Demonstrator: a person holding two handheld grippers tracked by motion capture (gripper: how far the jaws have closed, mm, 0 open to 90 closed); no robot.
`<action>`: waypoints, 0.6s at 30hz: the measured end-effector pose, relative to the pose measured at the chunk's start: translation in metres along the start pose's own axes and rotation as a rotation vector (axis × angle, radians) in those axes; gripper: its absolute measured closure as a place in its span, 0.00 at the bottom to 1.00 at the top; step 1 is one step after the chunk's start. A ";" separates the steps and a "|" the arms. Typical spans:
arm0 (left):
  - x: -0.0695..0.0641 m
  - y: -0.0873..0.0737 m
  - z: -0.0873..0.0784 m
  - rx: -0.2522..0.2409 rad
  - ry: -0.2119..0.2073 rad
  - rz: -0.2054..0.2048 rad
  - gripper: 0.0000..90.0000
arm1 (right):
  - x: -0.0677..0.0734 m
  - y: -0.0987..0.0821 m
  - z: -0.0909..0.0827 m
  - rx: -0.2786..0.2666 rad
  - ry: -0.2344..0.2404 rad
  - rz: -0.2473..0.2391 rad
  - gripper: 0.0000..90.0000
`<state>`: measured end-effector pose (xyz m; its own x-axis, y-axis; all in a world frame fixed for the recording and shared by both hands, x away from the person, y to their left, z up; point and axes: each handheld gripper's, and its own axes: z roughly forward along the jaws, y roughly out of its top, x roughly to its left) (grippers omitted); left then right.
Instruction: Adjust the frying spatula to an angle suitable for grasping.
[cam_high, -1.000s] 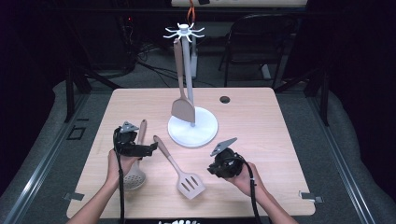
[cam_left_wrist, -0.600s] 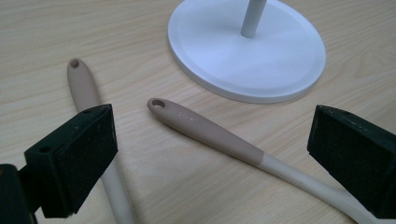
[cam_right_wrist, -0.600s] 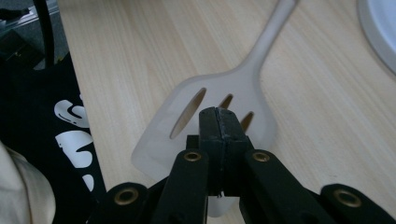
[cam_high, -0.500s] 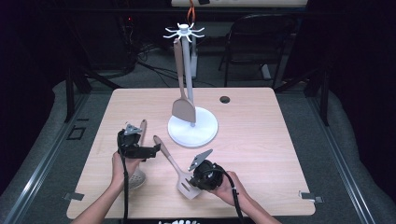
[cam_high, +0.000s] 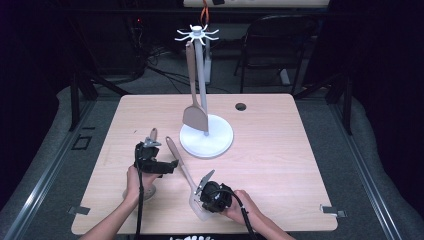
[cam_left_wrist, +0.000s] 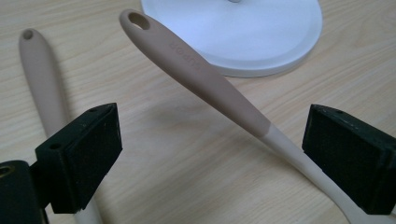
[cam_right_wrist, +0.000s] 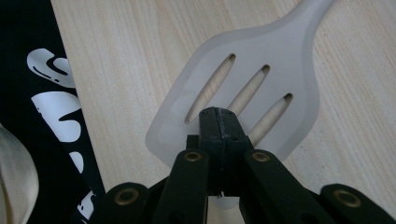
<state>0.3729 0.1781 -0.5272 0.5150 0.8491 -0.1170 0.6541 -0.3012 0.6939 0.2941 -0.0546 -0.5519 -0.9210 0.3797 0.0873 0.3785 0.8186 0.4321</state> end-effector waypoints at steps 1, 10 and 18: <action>-0.001 0.000 0.002 0.005 -0.008 -0.002 0.06 | 0.000 0.000 0.000 0.006 -0.001 -0.004 1.00; -0.002 0.002 0.022 0.053 -0.046 -0.042 0.08 | -0.001 -0.001 0.001 -0.012 0.011 0.002 1.00; 0.003 0.005 0.035 0.095 -0.063 -0.071 0.15 | 0.000 0.000 0.002 -0.005 -0.001 -0.017 1.00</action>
<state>0.3966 0.1637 -0.5491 0.4976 0.8417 -0.2094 0.7380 -0.2840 0.6122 0.2941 -0.0536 -0.5535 -0.9273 0.3658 0.0793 0.3620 0.8226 0.4384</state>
